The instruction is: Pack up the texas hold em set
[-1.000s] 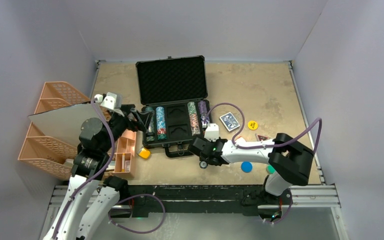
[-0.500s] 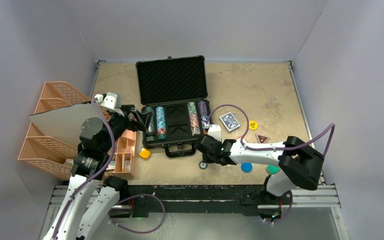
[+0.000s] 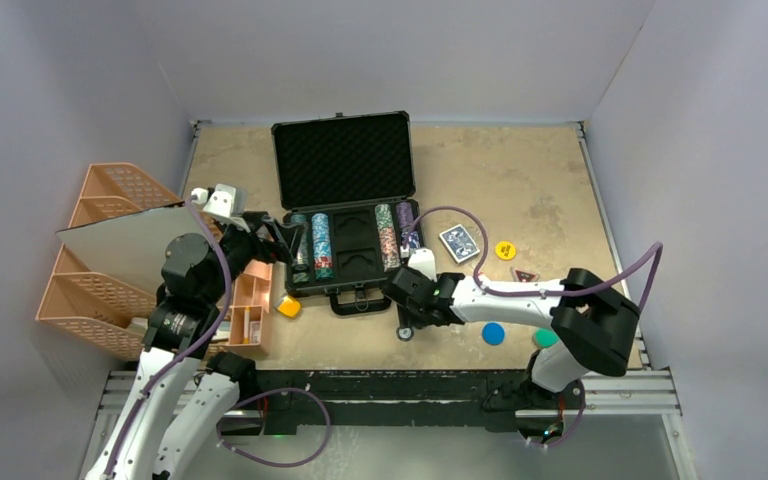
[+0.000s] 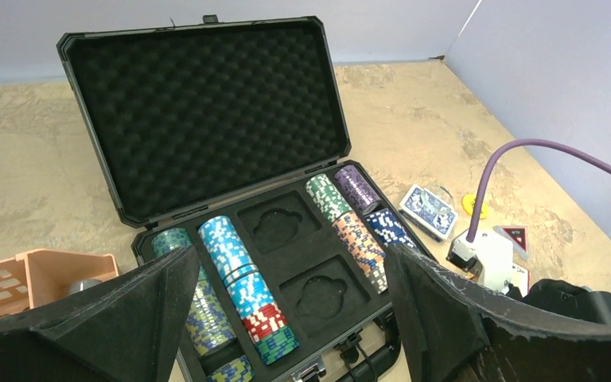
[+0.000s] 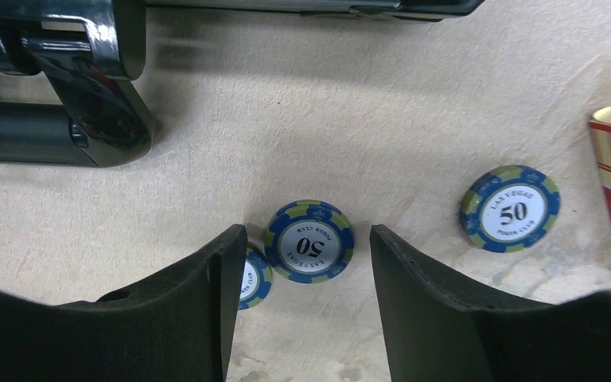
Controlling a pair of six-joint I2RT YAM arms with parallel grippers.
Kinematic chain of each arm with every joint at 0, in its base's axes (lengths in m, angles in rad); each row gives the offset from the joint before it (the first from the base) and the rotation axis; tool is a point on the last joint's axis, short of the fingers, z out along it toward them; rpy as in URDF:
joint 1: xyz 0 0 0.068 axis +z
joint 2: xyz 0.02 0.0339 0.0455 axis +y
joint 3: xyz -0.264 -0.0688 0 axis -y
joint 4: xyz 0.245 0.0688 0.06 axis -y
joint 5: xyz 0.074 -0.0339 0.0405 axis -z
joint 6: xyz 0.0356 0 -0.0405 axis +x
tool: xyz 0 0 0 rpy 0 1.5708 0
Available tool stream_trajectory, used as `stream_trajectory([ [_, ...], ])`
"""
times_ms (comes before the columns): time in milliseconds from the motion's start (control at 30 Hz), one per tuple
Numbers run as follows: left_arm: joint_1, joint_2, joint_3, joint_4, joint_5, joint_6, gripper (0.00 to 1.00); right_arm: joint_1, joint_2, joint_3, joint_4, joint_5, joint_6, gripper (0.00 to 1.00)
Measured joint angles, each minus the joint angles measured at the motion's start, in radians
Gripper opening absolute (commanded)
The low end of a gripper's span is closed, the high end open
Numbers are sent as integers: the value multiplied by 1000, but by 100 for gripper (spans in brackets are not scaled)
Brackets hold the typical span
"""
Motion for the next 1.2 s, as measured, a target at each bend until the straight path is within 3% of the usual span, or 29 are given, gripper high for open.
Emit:
stream_trajectory([
  [233,0,0,0,-3,-11,0,91,0,-77,98,-60,30,-47,63],
  [367,0,0,0,-3,-19,0,91,11,-108,137,-51,25,-79,70],
  [567,0,0,0,-8,-36,0,90,99,-106,127,-105,62,49,73],
  [867,0,26,0,-19,-41,0,89,163,-107,64,-187,73,273,57],
  [1200,0,22,0,-19,-41,0,88,163,6,62,-176,-1,286,57],
])
